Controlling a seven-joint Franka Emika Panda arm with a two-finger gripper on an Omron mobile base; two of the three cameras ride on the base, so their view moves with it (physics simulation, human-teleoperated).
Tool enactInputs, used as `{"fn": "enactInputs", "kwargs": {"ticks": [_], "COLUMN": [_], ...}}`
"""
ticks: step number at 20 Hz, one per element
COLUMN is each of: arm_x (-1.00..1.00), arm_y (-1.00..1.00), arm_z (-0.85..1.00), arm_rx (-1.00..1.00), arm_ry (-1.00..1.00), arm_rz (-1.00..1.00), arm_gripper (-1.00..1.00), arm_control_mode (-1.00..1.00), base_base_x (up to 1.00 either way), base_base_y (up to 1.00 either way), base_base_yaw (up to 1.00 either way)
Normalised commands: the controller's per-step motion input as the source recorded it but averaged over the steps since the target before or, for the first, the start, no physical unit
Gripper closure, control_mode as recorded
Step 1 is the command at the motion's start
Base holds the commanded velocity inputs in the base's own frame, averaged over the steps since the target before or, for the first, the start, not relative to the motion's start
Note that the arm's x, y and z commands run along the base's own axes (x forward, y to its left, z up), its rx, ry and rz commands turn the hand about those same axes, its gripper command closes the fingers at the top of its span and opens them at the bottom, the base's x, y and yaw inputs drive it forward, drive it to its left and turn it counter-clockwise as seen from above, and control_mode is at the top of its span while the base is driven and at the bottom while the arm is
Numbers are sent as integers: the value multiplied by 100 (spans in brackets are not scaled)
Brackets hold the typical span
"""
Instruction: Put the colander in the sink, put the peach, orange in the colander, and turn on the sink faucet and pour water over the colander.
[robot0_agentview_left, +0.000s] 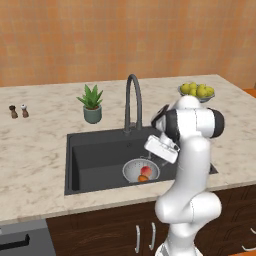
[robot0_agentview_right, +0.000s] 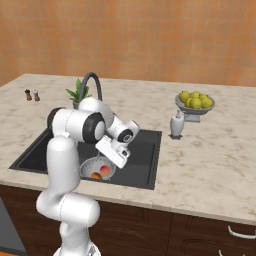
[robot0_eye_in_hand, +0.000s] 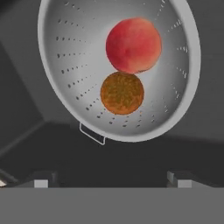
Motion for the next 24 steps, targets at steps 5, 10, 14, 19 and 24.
{"fn": "enactInputs", "kwargs": {"ticks": [5,10,14,19,24], "arm_x": [-41,-49,-48,-21,-4], "arm_y": [-23,-6,0,-3,-5], "arm_z": [58,55,49,53,34], "arm_rx": [-4,-10,-16,-10,-1], "arm_ry": [-1,-9,-26,-31,-52], "arm_rz": [5,11,17,13,11], "arm_gripper": [-100,-100,-100,-100,-100], "arm_control_mode": [-100,-100,-100,-100,-100], "base_base_x": [0,0,0,0,0], "base_base_y": [0,0,0,0,0], "base_base_yaw": [0,0,0,0,0]}}
